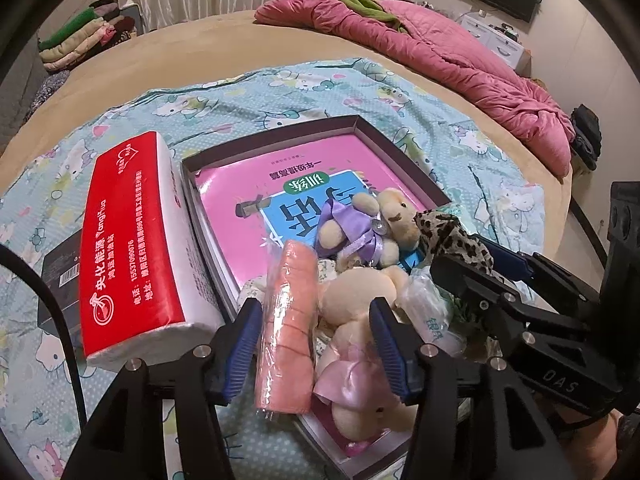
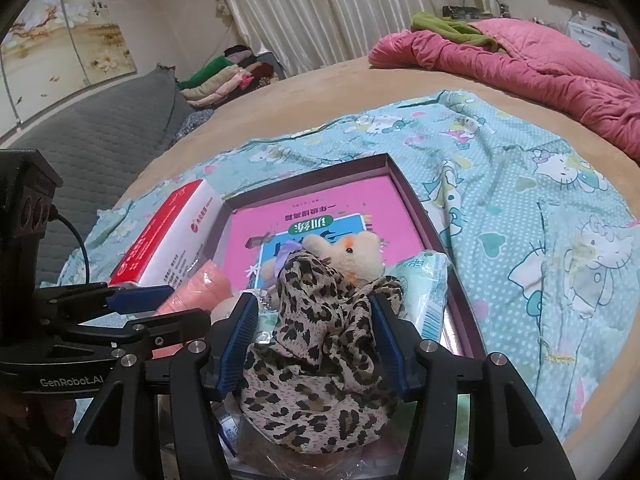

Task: Organize soft objects
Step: 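Lower the pink packet into the tray with the left while the right lowers the leopard cloth, then open both grippers and withdraw them from the tray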

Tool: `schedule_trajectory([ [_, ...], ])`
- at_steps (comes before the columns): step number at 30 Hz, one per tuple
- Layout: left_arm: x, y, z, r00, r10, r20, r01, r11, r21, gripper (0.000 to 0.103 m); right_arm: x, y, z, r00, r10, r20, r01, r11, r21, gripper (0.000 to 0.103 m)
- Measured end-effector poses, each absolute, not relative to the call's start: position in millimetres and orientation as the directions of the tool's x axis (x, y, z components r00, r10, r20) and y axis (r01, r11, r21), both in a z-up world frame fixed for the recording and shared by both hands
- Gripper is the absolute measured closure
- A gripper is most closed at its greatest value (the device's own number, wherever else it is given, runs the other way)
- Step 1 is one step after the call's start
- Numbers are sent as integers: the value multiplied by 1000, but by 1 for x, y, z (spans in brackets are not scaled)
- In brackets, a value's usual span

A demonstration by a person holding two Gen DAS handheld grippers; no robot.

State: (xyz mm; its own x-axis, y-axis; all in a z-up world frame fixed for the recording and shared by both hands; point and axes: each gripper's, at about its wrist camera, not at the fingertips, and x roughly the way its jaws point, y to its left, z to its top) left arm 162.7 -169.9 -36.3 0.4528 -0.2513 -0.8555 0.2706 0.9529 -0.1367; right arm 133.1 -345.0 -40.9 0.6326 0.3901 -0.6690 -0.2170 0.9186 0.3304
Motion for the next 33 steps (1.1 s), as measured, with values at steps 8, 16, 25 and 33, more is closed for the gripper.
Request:
schedule_trajectory([
  [8,158,-169,-35,466,-243,-851,258,957,-132,41,128,-347,-35,656,358,-665,-196,931,307,35],
  [16,150,-169,-27,483,-251,-839,262,955,-135,34,123,-349,-28,678,329,-657,-179,941,287,32],
  [25,145,-162,-14,508,-258,-822,250,957,-145,27,112,-351,-14,716,290,-635,-150,952,266,30],
  [33,141,-158,-2,537,-249,-806,245,960,-133,23,105,-344,-4,732,265,-627,-149,961,232,26],
])
